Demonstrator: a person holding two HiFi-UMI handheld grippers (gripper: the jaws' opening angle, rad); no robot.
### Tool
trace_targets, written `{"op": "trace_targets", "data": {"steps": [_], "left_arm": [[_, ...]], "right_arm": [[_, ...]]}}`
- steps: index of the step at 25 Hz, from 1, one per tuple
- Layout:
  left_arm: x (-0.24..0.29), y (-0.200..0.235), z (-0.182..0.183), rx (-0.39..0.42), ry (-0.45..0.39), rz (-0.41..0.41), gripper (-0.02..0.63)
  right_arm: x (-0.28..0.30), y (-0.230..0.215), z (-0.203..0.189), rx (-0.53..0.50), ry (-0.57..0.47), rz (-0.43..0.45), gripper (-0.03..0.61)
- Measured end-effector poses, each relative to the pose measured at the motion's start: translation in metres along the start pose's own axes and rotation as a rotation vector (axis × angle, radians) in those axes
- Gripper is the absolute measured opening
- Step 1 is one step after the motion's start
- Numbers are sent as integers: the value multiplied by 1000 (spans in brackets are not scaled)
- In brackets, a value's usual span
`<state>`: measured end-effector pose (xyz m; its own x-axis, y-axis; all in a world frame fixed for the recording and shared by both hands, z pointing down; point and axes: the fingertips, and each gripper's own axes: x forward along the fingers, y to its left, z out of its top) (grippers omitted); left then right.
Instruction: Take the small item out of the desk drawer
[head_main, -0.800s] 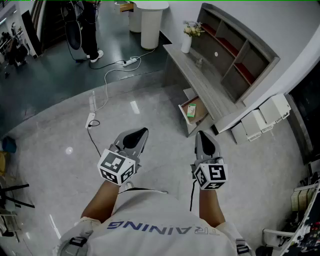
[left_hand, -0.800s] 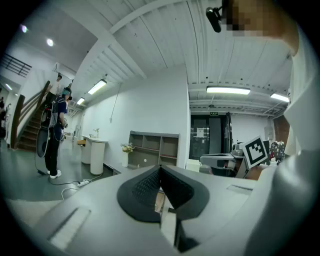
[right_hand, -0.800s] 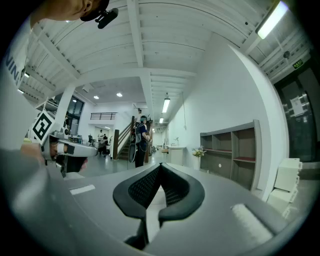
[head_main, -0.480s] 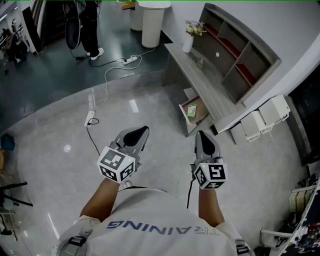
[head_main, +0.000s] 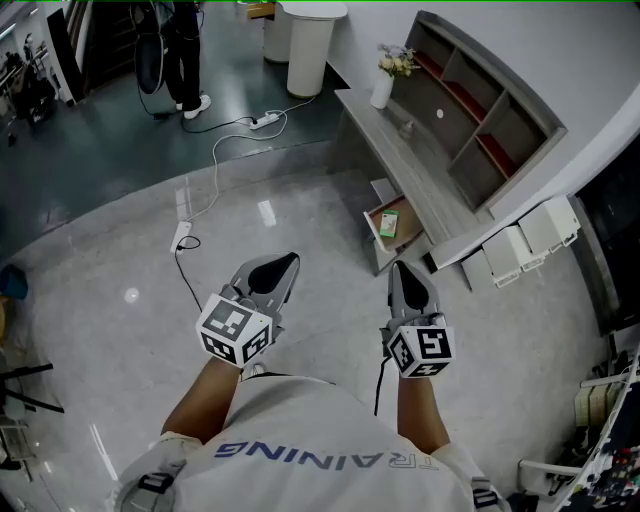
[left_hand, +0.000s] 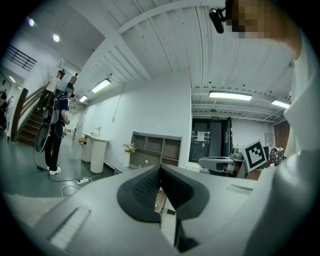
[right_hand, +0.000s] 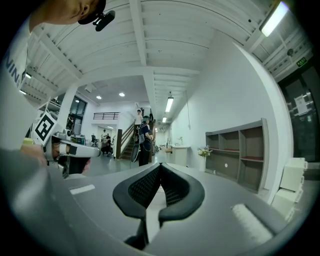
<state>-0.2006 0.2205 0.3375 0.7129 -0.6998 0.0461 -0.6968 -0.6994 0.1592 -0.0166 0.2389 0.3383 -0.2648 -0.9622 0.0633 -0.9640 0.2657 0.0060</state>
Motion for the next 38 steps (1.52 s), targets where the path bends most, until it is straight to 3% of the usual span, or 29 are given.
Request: {"op": "trace_targets", "data": {"steps": [13, 19, 30, 38], "left_arm": [[-73, 75, -14, -41, 23, 18, 2], [-91, 106, -31, -88, 43, 25, 2], [-54, 141, -32, -101, 46, 40, 2], [20, 163, -9, -68, 50, 55, 2]], "right_arm": [[31, 90, -18, 1, 52, -3, 17], [40, 118, -41, -17, 126, -4, 17], [105, 110, -41, -25, 134, 43, 17], [161, 50, -37, 16, 123, 44, 17]]}}
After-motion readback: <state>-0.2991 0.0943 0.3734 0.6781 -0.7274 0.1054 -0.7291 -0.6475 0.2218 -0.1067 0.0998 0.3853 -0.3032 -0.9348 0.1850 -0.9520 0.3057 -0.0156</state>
